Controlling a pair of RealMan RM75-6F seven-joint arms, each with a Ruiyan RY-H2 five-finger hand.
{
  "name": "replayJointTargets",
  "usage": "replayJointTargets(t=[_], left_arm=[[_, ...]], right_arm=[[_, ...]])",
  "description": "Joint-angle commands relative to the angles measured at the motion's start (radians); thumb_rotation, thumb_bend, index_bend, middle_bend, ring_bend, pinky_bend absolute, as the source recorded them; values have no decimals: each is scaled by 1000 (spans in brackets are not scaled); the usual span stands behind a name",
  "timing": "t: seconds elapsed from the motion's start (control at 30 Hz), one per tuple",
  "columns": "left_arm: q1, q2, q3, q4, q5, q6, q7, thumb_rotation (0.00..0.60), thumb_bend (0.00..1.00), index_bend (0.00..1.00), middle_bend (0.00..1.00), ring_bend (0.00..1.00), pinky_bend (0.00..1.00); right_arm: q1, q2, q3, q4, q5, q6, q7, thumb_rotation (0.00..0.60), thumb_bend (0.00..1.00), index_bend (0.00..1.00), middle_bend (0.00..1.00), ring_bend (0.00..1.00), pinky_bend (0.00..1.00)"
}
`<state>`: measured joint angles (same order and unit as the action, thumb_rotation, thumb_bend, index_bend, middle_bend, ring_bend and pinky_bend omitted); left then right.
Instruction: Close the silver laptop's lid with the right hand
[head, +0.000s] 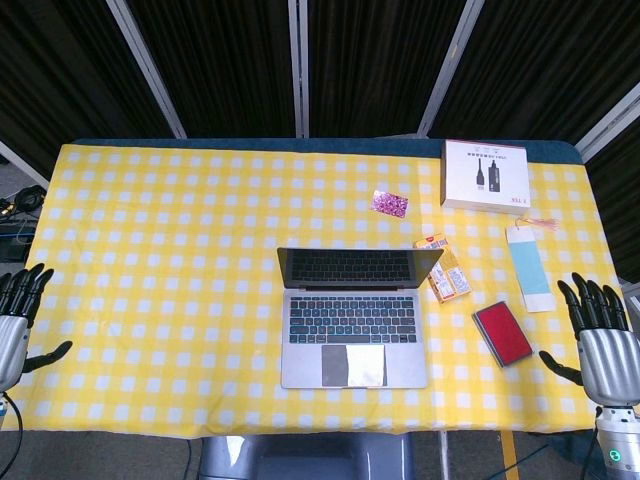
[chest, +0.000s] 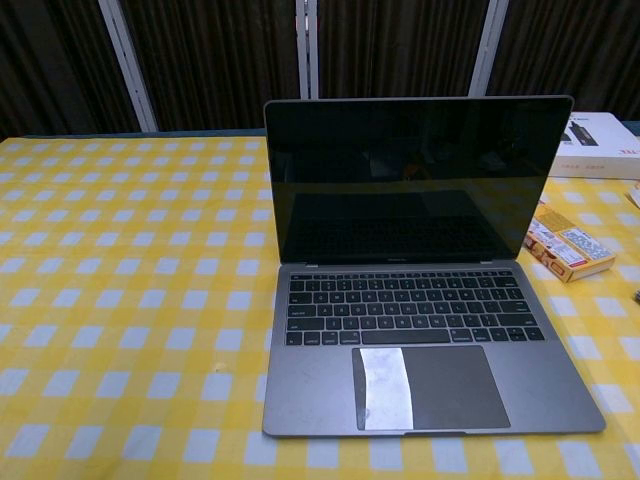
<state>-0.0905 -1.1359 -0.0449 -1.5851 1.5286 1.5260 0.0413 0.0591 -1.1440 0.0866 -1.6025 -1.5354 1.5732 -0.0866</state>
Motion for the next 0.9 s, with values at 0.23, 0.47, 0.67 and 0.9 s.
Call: replayJointTargets(t=[0.23,0.47,0.67,0.9], left_arm=[[6,-4,2,-5,-3,5,17,600,0,0,0,0,0],[-1,-13,1,-10,-6,-8,29,600,0,0,0,0,0],[-6,-16,-9,-17,-30,-20,47,600,0,0,0,0,0],[-19,-25,-23,-12,-50,-38,64,600,0,0,0,0,0]], right_arm=[[16,13,-6,-10,-3,-40,51,600,0,0,0,0,0],[101,111,36,-87,15,-160,163,600,600,0,0,0,0],[262,257,158,-200,88,-340,165,600,1000,0,0,0,0],[464,353,224,-271,179,-652,231,600,1000,3,20,0,0]])
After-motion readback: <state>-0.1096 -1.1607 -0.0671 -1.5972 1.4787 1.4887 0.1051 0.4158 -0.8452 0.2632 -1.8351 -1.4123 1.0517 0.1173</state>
